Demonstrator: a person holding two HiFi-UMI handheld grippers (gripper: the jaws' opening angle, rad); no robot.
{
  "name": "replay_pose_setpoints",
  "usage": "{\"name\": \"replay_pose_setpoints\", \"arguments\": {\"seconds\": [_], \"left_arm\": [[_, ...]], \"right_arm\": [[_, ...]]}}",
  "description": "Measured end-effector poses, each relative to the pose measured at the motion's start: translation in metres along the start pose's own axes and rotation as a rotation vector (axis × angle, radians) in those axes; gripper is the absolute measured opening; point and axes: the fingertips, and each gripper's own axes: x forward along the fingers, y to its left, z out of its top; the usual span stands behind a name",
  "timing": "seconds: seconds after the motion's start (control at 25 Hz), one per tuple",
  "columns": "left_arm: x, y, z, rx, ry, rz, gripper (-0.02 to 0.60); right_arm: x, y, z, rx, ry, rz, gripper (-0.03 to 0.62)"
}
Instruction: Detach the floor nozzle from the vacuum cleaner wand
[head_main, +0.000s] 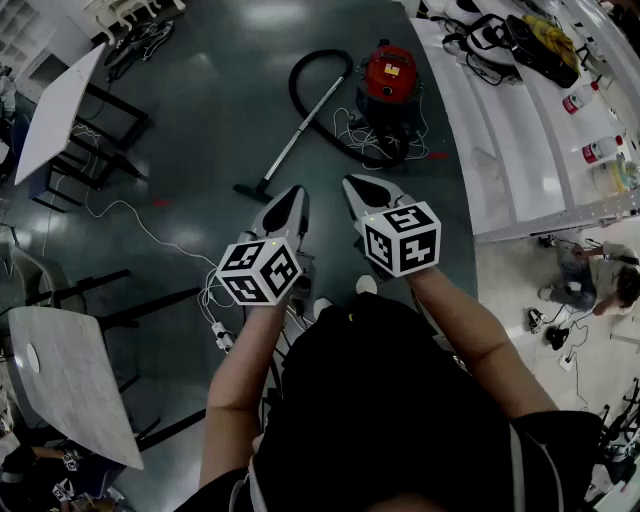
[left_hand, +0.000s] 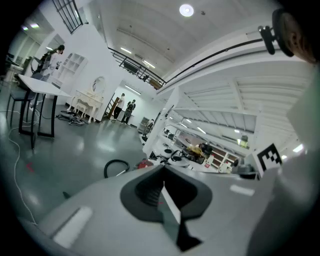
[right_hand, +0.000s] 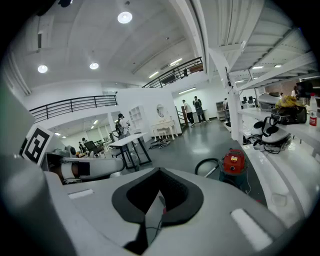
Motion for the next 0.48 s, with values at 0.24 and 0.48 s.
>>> {"name": "replay_pose_setpoints", "arguments": {"seconds": [0.24,0.48], "left_arm": [[0.013,-0.008,-0.005,0.000,0.015,-0.002,0.009],[0.030,-0.023,-0.010,0.003,0.008,-0.014,0.009]], "right_arm": [[0.000,-0.015,-0.006,0.038,0.011,0.023,-0.006],[0.000,-0.036,-0.009,0.060,0.023,0.045,-0.006]]}}
